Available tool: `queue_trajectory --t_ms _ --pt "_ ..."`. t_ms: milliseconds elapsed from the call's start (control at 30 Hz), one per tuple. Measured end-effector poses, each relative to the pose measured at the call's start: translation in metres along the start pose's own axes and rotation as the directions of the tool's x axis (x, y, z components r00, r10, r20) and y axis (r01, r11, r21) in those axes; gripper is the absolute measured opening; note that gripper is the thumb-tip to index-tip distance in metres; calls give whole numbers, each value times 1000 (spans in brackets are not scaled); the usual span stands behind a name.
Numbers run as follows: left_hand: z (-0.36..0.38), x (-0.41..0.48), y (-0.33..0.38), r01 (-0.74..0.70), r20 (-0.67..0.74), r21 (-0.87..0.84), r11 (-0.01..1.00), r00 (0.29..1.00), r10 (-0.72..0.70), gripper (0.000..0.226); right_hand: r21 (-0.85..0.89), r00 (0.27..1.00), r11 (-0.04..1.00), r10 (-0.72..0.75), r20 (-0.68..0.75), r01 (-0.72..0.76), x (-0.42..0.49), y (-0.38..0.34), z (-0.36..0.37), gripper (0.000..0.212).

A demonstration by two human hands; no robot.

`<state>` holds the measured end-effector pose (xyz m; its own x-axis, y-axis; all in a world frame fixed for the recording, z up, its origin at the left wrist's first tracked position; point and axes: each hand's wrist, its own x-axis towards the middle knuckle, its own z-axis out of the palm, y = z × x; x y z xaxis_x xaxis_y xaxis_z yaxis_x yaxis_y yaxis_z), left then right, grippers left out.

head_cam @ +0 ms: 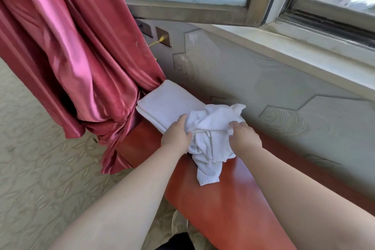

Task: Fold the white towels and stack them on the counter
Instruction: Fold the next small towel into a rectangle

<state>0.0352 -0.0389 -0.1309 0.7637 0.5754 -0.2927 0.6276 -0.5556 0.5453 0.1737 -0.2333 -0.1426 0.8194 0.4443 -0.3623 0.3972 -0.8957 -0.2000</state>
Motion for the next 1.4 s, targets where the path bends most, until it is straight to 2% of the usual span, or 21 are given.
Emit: queue_trajectory --t_ms 67,200,300,467,533,600,733,833,967,1167,1333,1400 --pt "0 16 -4 -5 37 -97 995 999 8 53 -28 999 998 49 -9 -49 11 -10 3 50" --pt "0 35 -14 -36 21 -169 985 999 40 13 -63 987 997 42 -158 -52 20 -15 14 28" --pt "-8 42 -11 -112 -15 -190 975 994 111 15 3 956 1000 18 -293 -17 5 -13 11 15" --pt "-31 44 33 -362 32 -138 922 929 369 19 235 896 970 160 -414 -64 -26 5 -32 3" --pt "-35 39 58 -453 30 -54 890 890 455 26 281 873 956 211 -439 -90 -41 22 -55 4" --pt "-38 31 85 -497 -17 20 867 867 498 24 287 850 948 262 -457 -138 -61 40 -79 9" --pt "-30 9 130 -591 -42 6 806 806 591 16 317 798 930 330 -505 -184 -108 82 -109 13" --pt "-16 -7 156 -586 -11 3 811 811 586 17 359 754 913 372 -541 -194 -141 113 -120 11" --pt "2 -29 188 -640 -50 21 768 767 640 7 412 696 890 422 -581 -196 -182 156 -131 10" --pt "42 -69 225 -670 25 162 724 737 676 16 398 613 880 468 -636 -259 -252 242 -140 15" --pt "89 -113 239 -614 40 312 725 771 635 22 427 576 848 527 -625 -313 -301 313 -132 25" --pt "109 -129 241 -572 45 298 764 808 587 23 442 560 831 555 -615 -338 -321 346 -126 24"
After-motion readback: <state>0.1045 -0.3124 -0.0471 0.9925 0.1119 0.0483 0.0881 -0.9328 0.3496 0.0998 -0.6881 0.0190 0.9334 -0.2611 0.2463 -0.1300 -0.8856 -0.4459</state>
